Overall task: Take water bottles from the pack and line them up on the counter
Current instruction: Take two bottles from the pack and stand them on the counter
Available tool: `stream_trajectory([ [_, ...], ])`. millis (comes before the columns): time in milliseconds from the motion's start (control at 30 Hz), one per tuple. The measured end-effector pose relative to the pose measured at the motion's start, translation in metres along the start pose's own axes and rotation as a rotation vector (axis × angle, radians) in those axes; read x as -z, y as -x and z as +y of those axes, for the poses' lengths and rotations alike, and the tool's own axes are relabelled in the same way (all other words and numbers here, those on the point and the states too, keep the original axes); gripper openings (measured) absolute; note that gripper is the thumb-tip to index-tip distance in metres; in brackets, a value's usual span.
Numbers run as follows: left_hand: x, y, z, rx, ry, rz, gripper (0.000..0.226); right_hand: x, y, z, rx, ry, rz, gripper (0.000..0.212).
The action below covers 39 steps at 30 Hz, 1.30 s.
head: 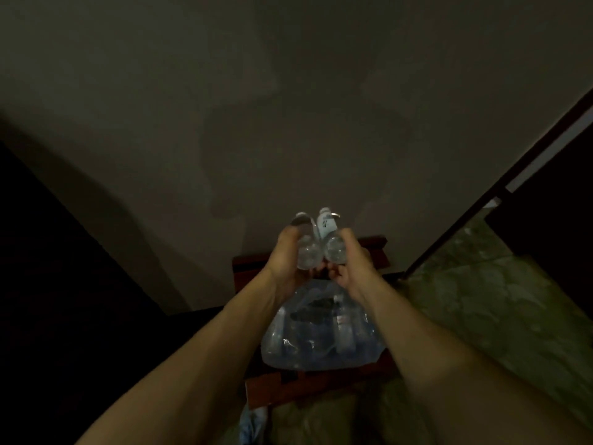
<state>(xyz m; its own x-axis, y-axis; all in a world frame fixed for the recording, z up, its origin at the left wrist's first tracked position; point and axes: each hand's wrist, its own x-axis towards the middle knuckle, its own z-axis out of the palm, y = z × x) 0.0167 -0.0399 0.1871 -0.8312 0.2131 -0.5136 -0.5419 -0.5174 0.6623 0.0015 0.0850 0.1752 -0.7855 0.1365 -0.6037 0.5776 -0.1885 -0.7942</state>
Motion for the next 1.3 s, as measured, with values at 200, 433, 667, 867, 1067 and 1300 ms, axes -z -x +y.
stream_trajectory([
  [200, 0.012, 0.045, 0.022, -0.196, 0.038, -0.028, 0.058, -0.012, 0.04, -0.022, 0.1, -0.136, -0.401, 0.051],
  [433, 0.02, 0.102, 0.062, -0.598, -0.202, 0.141, 0.041, -0.064, 0.095, -0.063, 0.259, -0.278, -0.727, 0.063],
  [667, 0.042, 0.155, 0.116, -0.864, -0.472, 0.293, 0.041, -0.122, 0.145, -0.084, 0.338, -0.25, -0.783, 0.06],
  [867, 0.086, 0.197, 0.163, -1.005, -0.549, 0.353, 0.057, -0.182, 0.18, -0.083, 0.361, -0.286, -0.913, 0.053],
  [1067, 0.145, 0.239, 0.221, -0.975, -0.52, 0.326, 0.068, -0.265, 0.219, -0.073, 0.437, -0.283, -0.943, 0.051],
  [1300, 0.203, 0.281, 0.274, -0.941, -0.489, 0.292, 0.056, -0.353, 0.257, -0.055, 0.561, -0.349, -0.914, 0.061],
])
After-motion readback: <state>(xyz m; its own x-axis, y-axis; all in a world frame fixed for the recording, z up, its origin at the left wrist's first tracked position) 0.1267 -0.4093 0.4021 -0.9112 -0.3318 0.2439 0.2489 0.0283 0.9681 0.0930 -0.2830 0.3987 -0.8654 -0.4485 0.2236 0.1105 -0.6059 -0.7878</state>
